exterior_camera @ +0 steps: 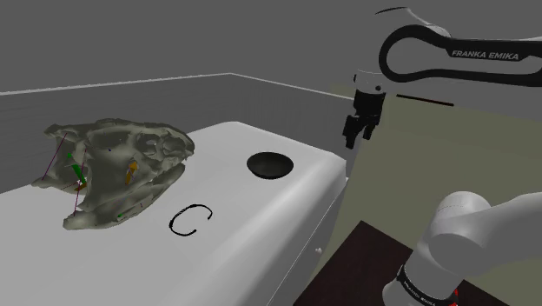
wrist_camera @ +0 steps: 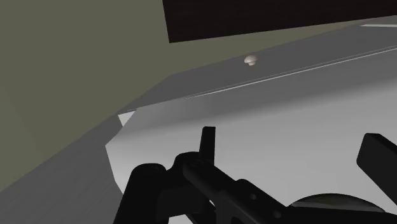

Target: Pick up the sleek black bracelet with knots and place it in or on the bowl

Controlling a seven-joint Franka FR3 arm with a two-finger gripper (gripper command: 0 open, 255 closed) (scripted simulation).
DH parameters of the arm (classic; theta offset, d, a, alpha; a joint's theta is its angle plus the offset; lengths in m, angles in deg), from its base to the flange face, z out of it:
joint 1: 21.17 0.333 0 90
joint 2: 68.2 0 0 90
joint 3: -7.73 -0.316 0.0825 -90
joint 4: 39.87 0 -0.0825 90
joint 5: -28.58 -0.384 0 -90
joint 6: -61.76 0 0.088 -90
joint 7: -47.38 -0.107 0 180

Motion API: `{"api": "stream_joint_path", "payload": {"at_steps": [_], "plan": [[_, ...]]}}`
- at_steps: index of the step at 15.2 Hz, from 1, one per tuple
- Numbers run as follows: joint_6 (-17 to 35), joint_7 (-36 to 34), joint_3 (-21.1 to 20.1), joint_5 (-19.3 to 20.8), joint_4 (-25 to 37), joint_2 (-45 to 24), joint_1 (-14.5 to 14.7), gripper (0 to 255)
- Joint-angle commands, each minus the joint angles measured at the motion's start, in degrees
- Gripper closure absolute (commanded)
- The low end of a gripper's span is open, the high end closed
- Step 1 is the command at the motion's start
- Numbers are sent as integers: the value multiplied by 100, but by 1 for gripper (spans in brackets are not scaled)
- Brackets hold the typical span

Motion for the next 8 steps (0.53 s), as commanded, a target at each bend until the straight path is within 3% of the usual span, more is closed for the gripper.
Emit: {"api": "stream_joint_path", "payload": {"at_steps": [1, 8], "plan": [[0, 0, 0, 0, 0, 0, 0, 0], [583, -941, -739, -577, -9, -621, 283, 0]]}}
